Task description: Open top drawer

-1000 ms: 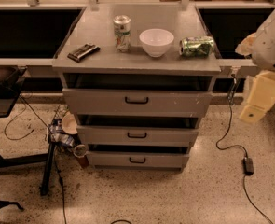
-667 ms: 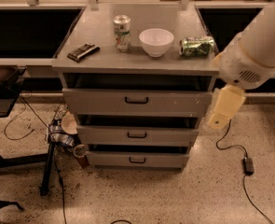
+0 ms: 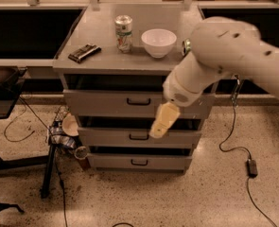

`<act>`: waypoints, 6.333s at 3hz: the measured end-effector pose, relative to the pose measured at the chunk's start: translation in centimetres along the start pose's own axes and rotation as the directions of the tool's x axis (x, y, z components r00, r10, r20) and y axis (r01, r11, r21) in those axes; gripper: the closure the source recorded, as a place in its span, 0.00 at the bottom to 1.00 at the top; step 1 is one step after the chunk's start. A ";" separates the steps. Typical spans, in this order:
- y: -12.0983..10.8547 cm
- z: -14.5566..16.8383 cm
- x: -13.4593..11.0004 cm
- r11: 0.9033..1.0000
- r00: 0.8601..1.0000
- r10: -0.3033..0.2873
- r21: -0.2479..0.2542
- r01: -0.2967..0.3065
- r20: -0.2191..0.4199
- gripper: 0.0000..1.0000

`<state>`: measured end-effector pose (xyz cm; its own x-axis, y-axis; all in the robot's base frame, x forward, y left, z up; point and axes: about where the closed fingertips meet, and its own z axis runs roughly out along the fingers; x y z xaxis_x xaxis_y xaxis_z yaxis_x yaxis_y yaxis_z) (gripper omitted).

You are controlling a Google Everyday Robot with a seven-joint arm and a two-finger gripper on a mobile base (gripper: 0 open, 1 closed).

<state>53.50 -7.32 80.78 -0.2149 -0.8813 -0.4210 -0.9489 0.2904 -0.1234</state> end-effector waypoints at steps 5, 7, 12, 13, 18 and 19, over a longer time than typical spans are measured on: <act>-4.8 16.0 -9.1 0.993 0.991 -0.104 0.048 0.108 -0.080 0.00; -8.5 16.8 -11.4 0.987 0.990 -0.089 0.121 0.102 -0.109 0.00; -8.1 22.6 -11.5 0.994 0.974 -0.040 0.087 0.061 -0.223 0.18; -7.9 22.6 -11.2 0.994 0.973 -0.012 0.101 0.036 -0.230 0.42; -4.4 19.8 -11.1 0.994 0.964 -0.107 0.007 0.112 -0.244 1.00; -4.5 19.6 -11.2 0.994 0.964 -0.107 0.007 0.112 -0.244 1.00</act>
Offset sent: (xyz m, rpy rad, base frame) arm 0.0732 0.1338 -0.0948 -0.0108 0.0268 0.1483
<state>64.72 8.51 68.46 -0.1619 -0.9715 -0.1730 -0.9655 0.1922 -0.1757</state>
